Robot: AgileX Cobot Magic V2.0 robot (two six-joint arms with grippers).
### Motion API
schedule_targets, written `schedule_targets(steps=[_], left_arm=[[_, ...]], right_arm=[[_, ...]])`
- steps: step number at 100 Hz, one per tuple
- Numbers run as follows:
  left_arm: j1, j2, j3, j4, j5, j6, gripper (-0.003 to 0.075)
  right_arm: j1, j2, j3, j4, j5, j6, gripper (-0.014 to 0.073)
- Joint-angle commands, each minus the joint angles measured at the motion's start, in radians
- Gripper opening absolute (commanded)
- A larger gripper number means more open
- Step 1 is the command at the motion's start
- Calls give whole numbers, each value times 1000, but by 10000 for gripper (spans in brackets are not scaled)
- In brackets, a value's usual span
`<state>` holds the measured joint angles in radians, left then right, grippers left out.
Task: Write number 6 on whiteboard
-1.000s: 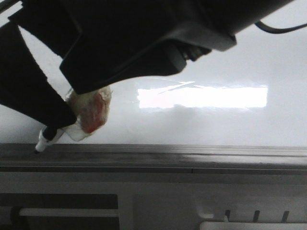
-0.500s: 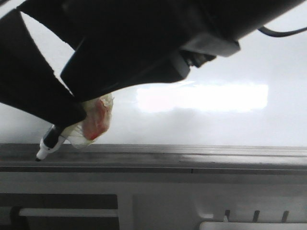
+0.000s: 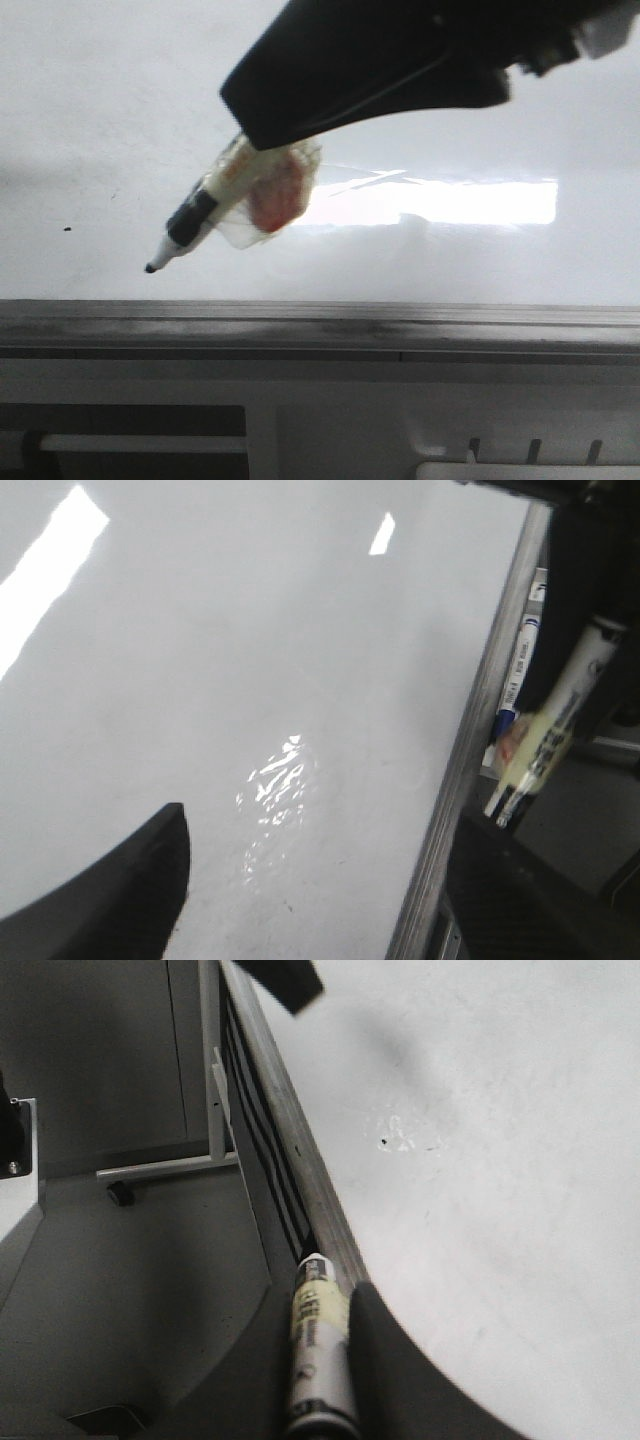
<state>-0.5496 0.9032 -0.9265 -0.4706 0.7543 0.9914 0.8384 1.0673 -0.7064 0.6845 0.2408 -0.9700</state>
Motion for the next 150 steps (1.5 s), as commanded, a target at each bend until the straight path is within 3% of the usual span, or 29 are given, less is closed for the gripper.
schedule_targets(steps=[1,21,36,50,64,79,94,150], left_arm=[[48,-70,20,-63,-61,-11,447],[122,-245,190,-184,-121,-11,417],[154,-371,302,-281,-203,-86,417],[155,-451,378,-363,-238,-93,365],[155,-470,399,-369,-234,-93,268],[155,-470,399,-405,-234,-91,106],[155,-470,399,-409,-234,-91,-21],[155,-470,399,-409,-232,-91,-19]], right_arm=[[-5,-71,9,1,-79,0,-60],[-5,-234,106,3,-127,0,-60],[-5,-357,176,14,-133,2,-60],[-5,-421,229,19,-200,6,-60],[-5,-408,236,19,-315,6,-60],[-10,-336,236,19,-473,-31,-60],[-45,-243,217,19,-496,-45,-60],[-141,-132,182,47,-526,-45,-60]])
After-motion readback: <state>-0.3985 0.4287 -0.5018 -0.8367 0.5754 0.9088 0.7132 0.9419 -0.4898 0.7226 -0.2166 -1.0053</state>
